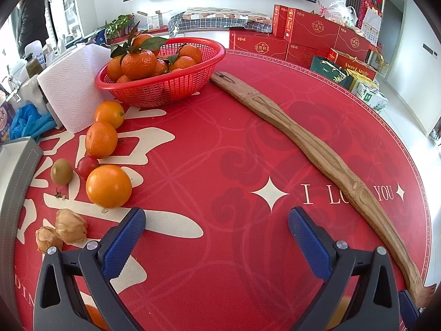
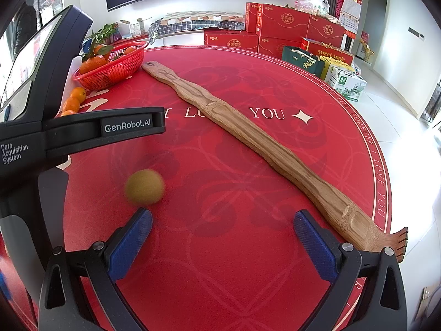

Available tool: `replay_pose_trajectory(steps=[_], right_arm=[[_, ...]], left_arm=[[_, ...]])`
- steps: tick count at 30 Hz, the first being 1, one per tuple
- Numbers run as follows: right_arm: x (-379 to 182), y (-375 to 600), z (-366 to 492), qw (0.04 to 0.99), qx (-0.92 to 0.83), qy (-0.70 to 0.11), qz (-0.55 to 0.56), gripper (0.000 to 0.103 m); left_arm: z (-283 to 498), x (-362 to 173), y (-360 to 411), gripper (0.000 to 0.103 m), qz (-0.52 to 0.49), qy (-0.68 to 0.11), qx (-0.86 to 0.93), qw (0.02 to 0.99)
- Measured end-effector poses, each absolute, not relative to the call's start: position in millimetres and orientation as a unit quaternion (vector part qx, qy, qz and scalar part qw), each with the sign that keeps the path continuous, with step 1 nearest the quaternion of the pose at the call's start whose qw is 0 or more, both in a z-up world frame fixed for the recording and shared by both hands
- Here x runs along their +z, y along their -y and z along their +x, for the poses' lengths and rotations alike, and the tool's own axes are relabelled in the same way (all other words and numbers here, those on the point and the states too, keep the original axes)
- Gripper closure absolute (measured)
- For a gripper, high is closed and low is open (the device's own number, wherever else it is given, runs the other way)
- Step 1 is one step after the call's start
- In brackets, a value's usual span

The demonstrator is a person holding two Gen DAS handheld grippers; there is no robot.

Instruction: Organize fruits

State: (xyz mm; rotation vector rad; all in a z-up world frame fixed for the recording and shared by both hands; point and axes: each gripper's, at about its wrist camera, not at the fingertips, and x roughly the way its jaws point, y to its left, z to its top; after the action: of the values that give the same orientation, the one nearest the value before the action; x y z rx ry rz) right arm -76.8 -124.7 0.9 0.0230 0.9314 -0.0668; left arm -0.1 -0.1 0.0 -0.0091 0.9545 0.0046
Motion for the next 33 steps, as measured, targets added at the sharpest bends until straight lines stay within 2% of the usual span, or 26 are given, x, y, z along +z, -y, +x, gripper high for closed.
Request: replay_pose_trajectory(steps=[33], right_arm=[[-1.6,123.8,-78.5,0.894,-0.033,-0.447,0.011,0.0]], left_arm=[[0.0,-1.0,0.2,0.0,-0.001,-0.46,-0.004,0.888]])
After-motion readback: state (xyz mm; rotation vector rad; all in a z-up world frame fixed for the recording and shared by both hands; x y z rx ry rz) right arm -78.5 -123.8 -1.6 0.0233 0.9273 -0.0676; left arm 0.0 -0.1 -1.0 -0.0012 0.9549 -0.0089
